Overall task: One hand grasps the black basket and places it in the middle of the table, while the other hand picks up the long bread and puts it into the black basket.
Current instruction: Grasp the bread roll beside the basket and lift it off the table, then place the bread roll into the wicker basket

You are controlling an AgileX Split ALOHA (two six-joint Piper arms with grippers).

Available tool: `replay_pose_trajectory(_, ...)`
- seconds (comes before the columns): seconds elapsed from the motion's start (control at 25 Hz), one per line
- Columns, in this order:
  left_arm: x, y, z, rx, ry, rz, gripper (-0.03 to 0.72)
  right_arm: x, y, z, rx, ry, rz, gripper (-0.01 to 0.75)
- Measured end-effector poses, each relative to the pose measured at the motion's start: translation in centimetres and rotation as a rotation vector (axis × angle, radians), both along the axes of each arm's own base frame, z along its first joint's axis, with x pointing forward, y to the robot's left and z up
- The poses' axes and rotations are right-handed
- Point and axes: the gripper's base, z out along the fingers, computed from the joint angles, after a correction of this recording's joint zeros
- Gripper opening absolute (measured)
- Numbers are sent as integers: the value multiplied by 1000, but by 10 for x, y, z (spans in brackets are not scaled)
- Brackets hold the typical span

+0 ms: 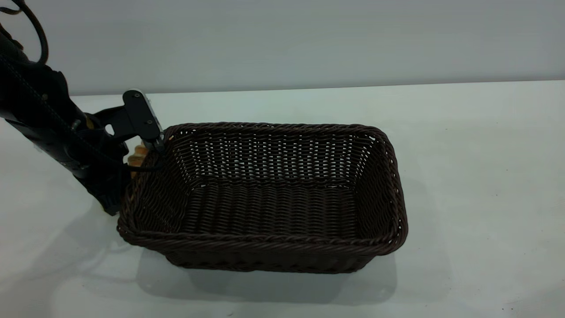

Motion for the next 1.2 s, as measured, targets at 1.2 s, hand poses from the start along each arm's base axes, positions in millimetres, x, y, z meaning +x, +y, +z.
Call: replay_pose_trajectory(1.2, -39, -72, 154, -202, -89, 182, 79, 1, 0, 0, 9, -5, -20, 510)
